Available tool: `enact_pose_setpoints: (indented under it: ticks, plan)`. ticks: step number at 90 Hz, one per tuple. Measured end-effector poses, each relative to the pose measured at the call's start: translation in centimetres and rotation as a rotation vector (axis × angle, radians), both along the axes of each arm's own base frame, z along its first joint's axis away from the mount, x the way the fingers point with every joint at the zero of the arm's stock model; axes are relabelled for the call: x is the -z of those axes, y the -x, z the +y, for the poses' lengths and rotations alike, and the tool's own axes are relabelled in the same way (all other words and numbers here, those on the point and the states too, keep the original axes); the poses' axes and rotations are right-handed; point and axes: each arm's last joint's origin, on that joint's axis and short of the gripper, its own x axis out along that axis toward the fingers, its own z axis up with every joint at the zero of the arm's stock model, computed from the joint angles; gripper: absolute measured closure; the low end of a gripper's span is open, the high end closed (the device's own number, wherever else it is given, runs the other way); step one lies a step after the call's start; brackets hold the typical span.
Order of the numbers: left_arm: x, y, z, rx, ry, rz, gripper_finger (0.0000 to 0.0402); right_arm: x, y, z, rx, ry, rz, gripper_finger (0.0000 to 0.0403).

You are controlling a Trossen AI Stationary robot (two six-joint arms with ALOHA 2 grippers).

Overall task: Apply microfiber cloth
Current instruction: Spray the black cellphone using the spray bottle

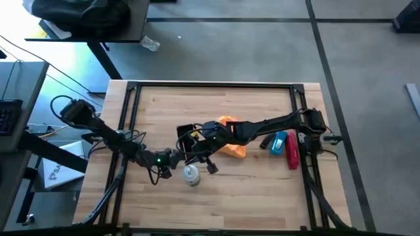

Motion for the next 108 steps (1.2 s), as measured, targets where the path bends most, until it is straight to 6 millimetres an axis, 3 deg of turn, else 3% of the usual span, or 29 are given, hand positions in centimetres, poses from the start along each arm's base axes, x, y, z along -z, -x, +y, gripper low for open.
enact_pose_setpoints:
  ticks: [17,28,64,108]
  plan:
    - [-1.2,-0.3,0.7,-0.196,0.066,-0.144,0.0387,0.0,0.0,0.0,0.005,-0.001,0.002,0.0403]
    - [-1.3,0.1,0.2,-0.235,0.098,-0.183,0.0388,0.1,0.0,0.0,0.014,0.002,0.008,0.0403]
    - [0.6,2.8,0.2,-0.359,0.197,-0.236,0.0390,0.1,0.0,-0.1,0.016,0.003,0.011,0.0403]
    - [-2.2,2.7,1.8,-0.338,0.487,-0.526,0.0390,-0.1,-0.1,-0.2,0.025,-0.002,-0.012,0.0403]
